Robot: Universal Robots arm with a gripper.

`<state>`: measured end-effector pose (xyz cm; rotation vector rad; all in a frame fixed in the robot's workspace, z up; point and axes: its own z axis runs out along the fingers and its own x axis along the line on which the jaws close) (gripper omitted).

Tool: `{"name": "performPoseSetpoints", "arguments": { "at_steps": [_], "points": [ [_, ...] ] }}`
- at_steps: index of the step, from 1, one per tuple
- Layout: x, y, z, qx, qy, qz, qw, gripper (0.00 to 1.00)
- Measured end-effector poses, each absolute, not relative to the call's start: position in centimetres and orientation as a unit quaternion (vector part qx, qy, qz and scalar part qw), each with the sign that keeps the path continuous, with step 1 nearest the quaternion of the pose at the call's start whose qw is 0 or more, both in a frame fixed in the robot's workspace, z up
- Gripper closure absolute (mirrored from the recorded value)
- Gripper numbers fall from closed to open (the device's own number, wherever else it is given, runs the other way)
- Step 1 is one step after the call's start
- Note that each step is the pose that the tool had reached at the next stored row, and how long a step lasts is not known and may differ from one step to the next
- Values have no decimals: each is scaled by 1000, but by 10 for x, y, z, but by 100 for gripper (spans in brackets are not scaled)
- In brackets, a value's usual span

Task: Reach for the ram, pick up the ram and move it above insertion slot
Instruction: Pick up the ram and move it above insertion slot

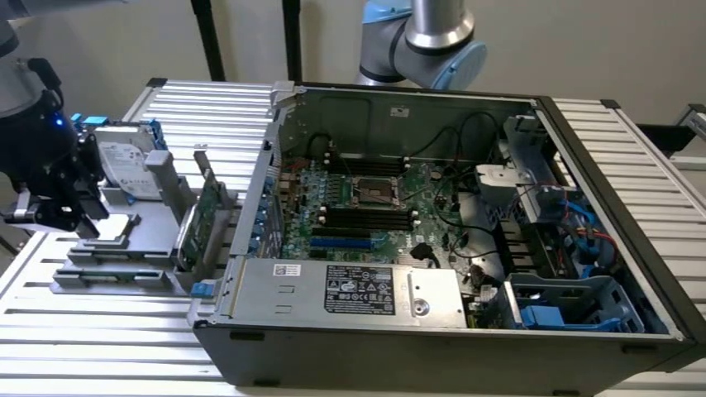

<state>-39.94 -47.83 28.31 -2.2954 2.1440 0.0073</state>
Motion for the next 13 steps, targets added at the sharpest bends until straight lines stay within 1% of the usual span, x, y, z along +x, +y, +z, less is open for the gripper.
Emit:
{"name": "performPoseSetpoints", "arguments": {
  "at_steps": [13],
  "points": [
    [-399, -486, 260, -728, 686, 2, 0, 64]
  ]
}}
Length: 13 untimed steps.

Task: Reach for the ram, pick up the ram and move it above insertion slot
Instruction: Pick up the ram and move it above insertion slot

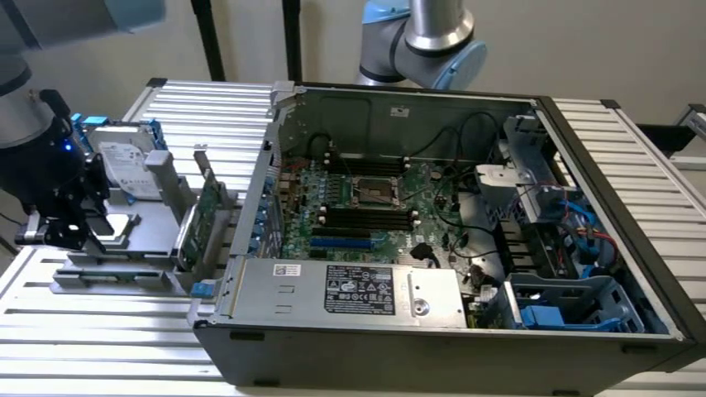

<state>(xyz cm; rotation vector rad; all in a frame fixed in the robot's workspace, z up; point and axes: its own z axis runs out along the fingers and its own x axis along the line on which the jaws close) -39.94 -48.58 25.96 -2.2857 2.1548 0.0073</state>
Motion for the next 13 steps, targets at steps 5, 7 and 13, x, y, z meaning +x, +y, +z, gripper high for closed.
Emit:
{"name": "performPoseSetpoints", "arguments": {
  "at_steps": [5, 7, 13],
  "points": [
    [-399, -490, 250, -725, 688, 2, 0, 64],
    [-399, -492, 247, -724, 689, 2, 0, 64],
    [-399, -497, 236, -722, 692, 2, 0, 64]
  ]
}}
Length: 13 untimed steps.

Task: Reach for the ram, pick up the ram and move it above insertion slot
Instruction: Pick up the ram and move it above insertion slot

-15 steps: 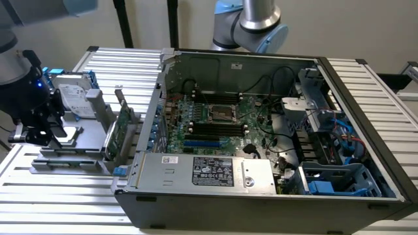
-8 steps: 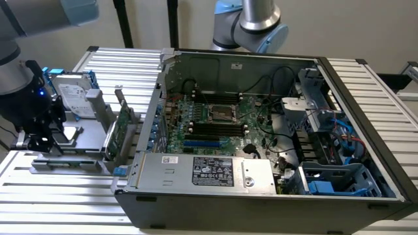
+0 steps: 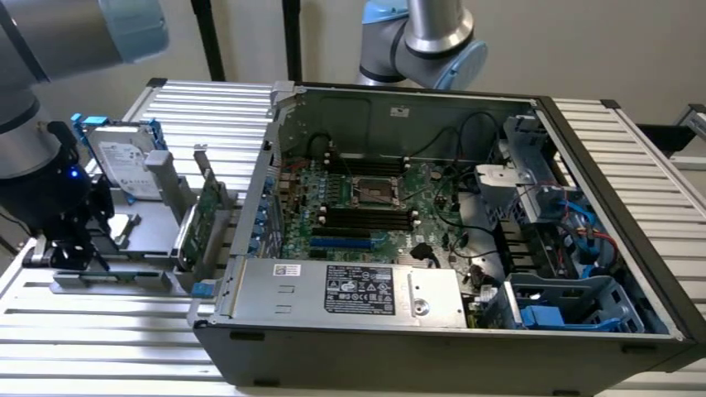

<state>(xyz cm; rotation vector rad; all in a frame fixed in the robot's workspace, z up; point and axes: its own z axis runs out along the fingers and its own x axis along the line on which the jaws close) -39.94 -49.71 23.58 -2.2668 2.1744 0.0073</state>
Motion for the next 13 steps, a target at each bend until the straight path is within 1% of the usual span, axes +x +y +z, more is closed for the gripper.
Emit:
{"name": "performPoseSetpoints", "arguments": {
  "at_steps": [13],
  "points": [
    [-399, -499, 212, -719, 695, 2, 0, 64]
  ]
}}
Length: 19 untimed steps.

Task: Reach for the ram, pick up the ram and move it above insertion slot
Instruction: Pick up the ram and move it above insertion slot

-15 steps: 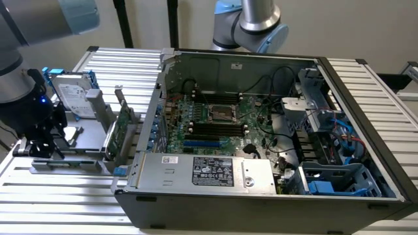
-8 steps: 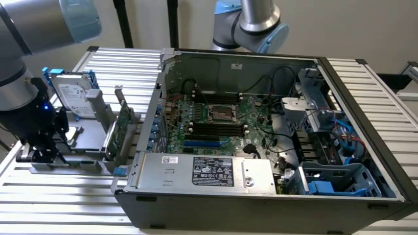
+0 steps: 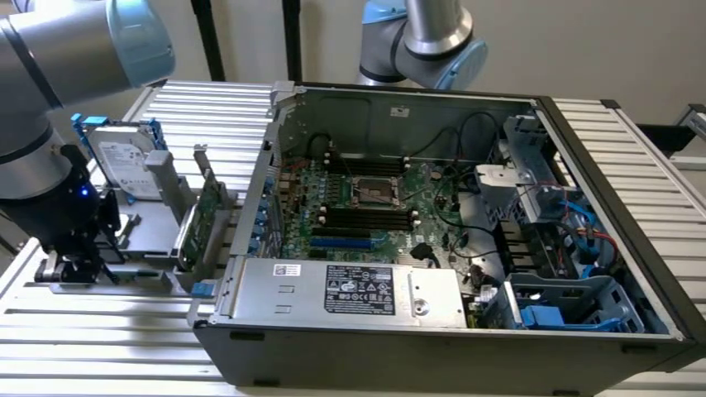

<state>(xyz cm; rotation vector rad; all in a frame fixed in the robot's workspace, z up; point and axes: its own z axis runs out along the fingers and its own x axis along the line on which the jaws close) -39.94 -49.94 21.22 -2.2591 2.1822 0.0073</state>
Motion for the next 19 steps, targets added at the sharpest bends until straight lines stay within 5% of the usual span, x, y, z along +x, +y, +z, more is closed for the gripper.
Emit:
{"name": "performPoseSetpoints", "arguments": {
  "at_steps": [15, 17, 19],
  "points": [
    [-400, -496, 197, -717, 698, 2, 0, 64],
    [-400, -496, 197, -717, 698, 2, 0, 66],
    [-400, -496, 197, -717, 698, 2, 0, 78]
  ]
}}
